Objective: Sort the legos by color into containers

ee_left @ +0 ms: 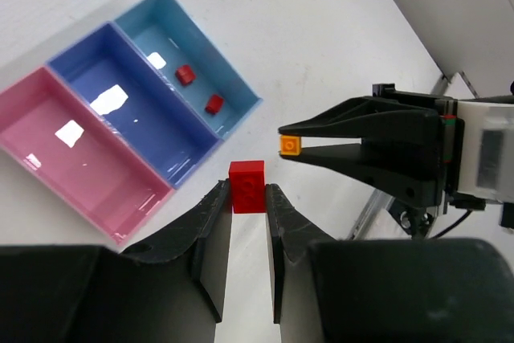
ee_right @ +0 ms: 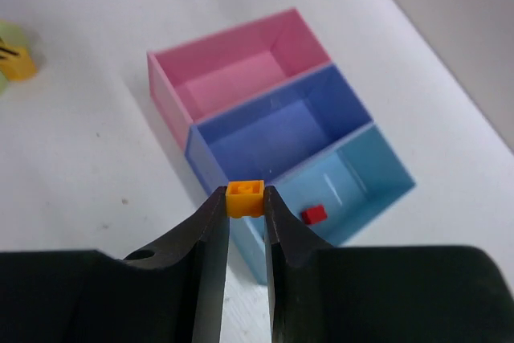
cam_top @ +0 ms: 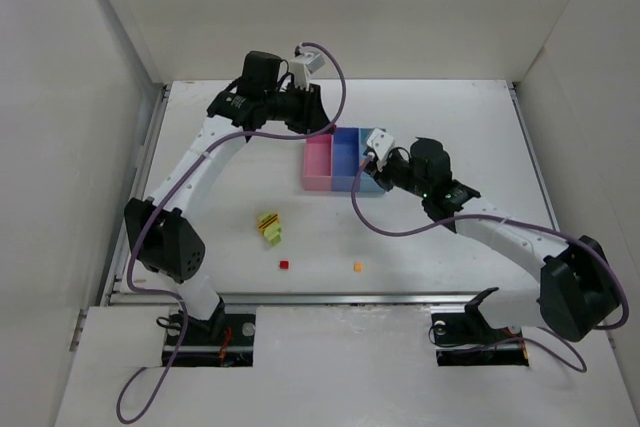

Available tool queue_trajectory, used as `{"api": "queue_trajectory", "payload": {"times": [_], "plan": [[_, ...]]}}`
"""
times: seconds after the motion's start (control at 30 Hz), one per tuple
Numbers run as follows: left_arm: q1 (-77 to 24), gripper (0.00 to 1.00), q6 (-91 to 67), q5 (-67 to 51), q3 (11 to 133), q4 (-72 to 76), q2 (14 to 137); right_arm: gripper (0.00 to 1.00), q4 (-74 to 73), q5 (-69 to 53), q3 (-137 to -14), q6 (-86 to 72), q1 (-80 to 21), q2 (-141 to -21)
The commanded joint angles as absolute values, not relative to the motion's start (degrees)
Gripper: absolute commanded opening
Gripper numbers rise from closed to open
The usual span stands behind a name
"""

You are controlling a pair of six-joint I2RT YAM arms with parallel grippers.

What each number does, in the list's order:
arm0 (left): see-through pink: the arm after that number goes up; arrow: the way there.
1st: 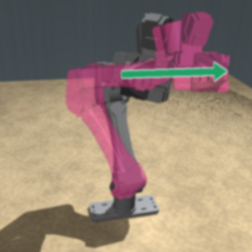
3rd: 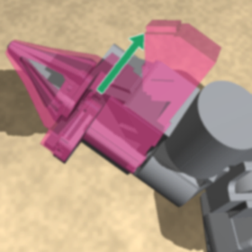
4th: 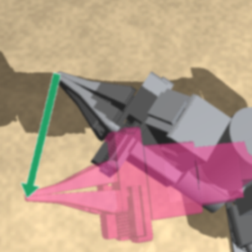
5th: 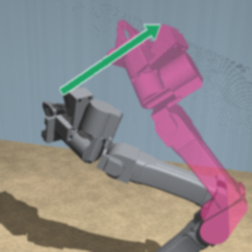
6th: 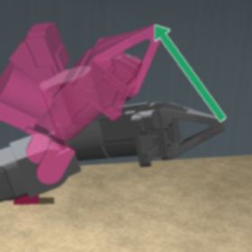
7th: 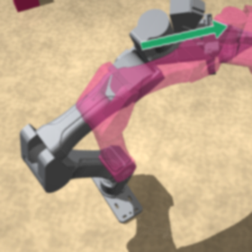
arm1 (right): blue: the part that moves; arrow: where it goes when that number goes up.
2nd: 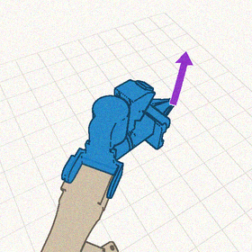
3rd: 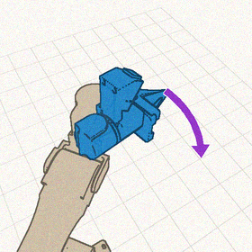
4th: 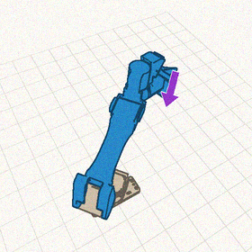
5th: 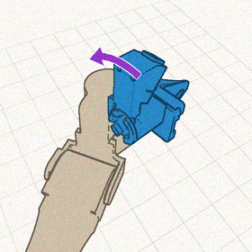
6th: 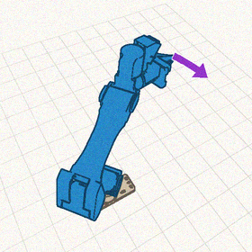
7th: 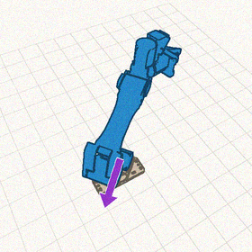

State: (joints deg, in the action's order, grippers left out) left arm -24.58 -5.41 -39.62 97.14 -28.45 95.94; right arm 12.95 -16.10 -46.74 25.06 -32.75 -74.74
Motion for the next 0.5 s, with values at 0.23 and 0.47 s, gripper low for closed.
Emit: {"api": "queue_trajectory", "payload": {"times": [0.23,0.47], "plan": [[-22.8,0.0,-4.7,-40.1,98.8,-25.8,93.7,0.0,8.4,-16.3,-51.4,24.3,-31.7,-75.1],[-22.8,0.0,-3.7,-36.0,98.3,-26.4,92.6,0.0,4.2,-18.0,-63.5,24.3,-31.2,-88.8]]}}
